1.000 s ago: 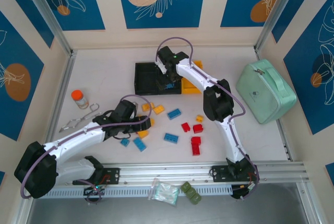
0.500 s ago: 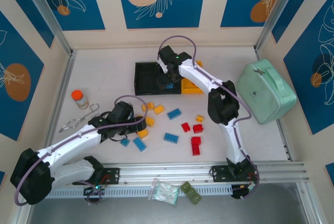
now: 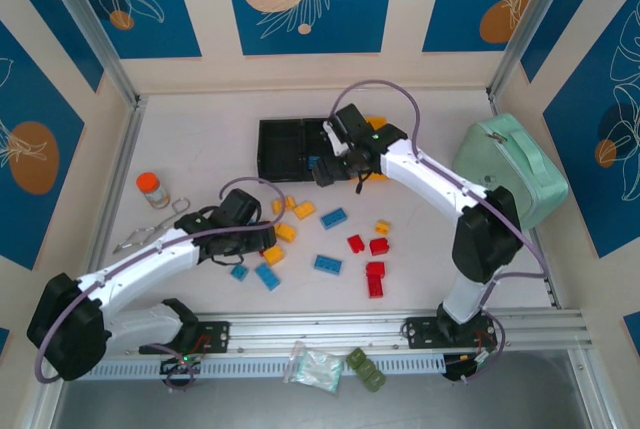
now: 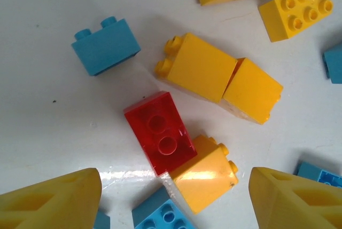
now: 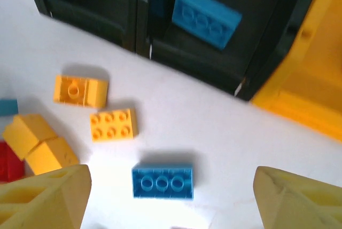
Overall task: Sort the legos into containers by color
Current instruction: Pick up the lego from the center of the table.
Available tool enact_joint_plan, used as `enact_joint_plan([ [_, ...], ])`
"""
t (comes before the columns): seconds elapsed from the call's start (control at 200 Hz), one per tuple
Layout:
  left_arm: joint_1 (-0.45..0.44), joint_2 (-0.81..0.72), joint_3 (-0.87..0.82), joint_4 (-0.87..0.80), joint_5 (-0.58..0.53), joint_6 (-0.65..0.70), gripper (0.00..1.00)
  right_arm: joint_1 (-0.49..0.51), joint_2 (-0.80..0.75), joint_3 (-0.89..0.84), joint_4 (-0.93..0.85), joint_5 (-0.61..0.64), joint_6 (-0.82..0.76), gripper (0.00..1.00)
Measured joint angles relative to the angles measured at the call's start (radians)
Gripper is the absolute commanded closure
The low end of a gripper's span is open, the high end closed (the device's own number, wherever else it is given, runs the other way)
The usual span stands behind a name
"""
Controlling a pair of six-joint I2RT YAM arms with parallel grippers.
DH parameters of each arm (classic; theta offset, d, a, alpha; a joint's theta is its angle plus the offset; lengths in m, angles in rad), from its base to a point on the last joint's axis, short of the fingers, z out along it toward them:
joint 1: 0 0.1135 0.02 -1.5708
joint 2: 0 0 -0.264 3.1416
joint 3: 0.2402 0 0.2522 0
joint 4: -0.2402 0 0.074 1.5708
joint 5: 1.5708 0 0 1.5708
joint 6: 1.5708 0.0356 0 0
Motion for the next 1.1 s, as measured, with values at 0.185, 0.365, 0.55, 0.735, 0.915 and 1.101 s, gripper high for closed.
enact_joint_plan([
  [0.185, 0.000, 0.096, 0.079, 0.002, 0.015, 0.047, 0.29, 0.003, -0.143, -0.201, 0.036, -0.046, 0.082, 0.20],
  [0.365, 0.000, 0.207, 0.149, -0.004, 0.016, 0.091, 0.29, 0.012, -0.219, -0.323, 0.080, -0.087, 0.150, 0.20],
  [0.55, 0.000, 0.333, 0.264, -0.019, -0.017, 0.140, 0.27, 0.033, -0.222, -0.373, 0.107, -0.097, 0.192, 0.20],
  [0.735, 0.000, 0.492, 0.416, -0.037, -0.064, 0.161, 0.22, 0.037, -0.252, -0.411, 0.121, -0.097, 0.222, 0.20],
  [0.915, 0.002, 0.606, 0.483, -0.041, -0.118, 0.109, 0.16, 0.039, -0.294, -0.453, 0.136, -0.096, 0.248, 0.20],
  [1.101, 0.002, 0.674, 0.517, -0.030, -0.175, 0.049, 0.16, 0.039, -0.333, -0.483, 0.136, -0.096, 0.262, 0.20],
])
